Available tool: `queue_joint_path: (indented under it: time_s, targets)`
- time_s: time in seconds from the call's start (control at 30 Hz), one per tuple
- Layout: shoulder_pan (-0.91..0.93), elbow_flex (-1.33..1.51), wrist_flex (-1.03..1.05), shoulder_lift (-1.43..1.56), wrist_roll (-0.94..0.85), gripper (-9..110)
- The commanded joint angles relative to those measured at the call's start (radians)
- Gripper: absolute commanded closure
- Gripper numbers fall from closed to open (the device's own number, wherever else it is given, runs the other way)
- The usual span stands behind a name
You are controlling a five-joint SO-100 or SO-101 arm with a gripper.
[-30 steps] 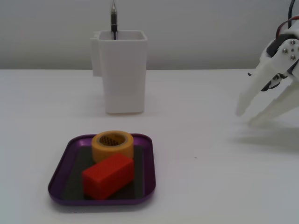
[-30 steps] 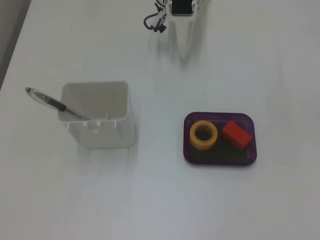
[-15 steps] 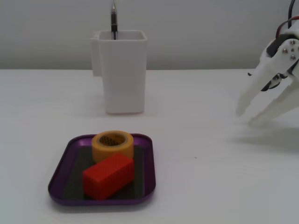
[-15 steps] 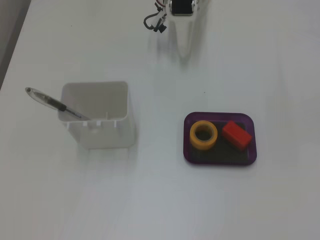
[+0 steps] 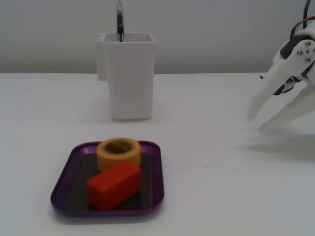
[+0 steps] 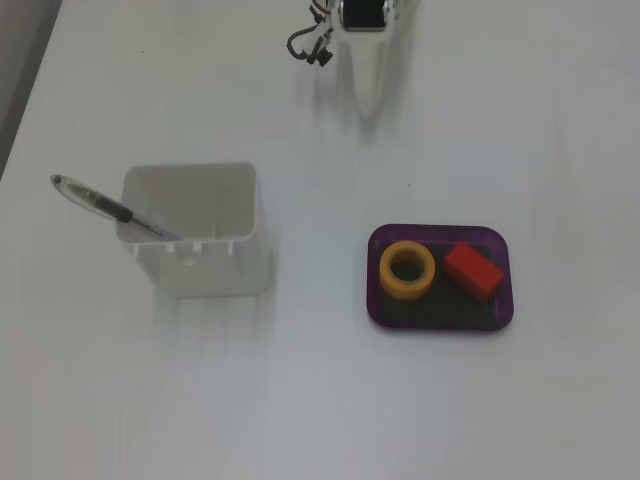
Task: Remove the yellow tape from the box.
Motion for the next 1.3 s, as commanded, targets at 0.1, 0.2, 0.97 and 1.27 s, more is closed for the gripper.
queue_joint_path:
  time_s: [0.1, 0.2, 0.97, 1.27]
  targets:
    - [0.006, -0.216, -0.043, 0.025, -0.006, 97]
    - [0.006, -0.318, -0.038, -0.025, -0.008, 97]
    - [-0.123, -1.267, 0.216, -1.522, -0.273, 83]
    - [-0.124, -1.545, 0.216, -1.769, -0.275, 83]
